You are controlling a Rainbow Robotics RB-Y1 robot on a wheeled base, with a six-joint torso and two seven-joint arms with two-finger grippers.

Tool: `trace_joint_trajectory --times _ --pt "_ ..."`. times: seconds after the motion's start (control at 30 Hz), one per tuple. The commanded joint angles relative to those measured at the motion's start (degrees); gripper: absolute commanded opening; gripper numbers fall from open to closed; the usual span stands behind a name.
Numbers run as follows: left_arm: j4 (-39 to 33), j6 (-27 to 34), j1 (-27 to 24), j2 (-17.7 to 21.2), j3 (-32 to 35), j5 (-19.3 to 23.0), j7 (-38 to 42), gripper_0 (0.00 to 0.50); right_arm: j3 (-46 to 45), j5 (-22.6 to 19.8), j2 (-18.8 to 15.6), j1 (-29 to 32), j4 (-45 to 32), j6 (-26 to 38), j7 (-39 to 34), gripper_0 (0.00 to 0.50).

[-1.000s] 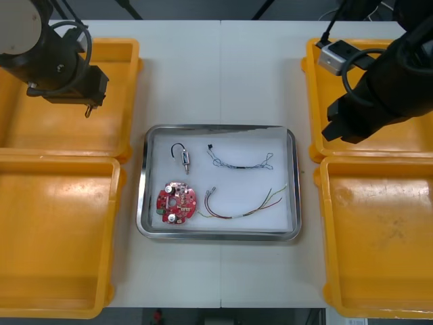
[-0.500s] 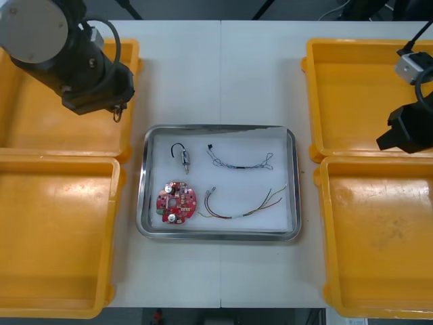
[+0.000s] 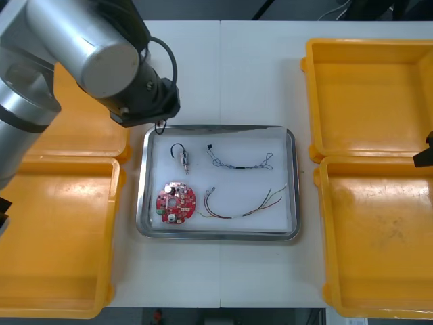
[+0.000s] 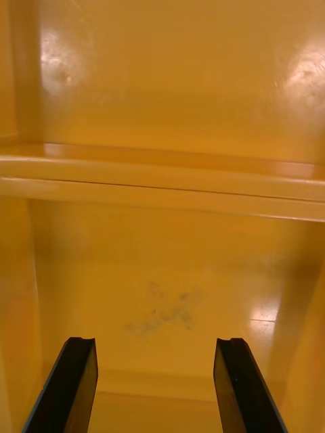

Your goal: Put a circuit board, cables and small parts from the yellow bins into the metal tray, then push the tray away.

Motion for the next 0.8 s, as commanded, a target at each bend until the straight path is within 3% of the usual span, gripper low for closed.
trace_joint_trajectory --times 0.03,0.2,0.4,0.8 --pt "-1.9 0.4 -1.4 -4.6 -5.2 -5.1 9.4 0.000 -1.9 0.8 -2.4 2.3 0.1 -1.0 -2.9 0.500" --pt "-1.9 0.4 0.6 -8.5 -9.6 -11.3 13.1 0.000 -1.9 0.4 -2.1 2.4 1.8 -1.1 -3.0 0.500" --pt "-1.8 -1.6 2.7 -9.8 -14.9 -16.1 13.8 0.000 -1.9 0.4 -1.3 2.4 3.4 -1.2 -3.1 0.500" --pt "2.5 -10.0 3.6 -11.1 -20.9 -19.5 15.9 0.000 -1.9 1.5 0.6 2.4 4.4 -1.3 -2.8 0.500"
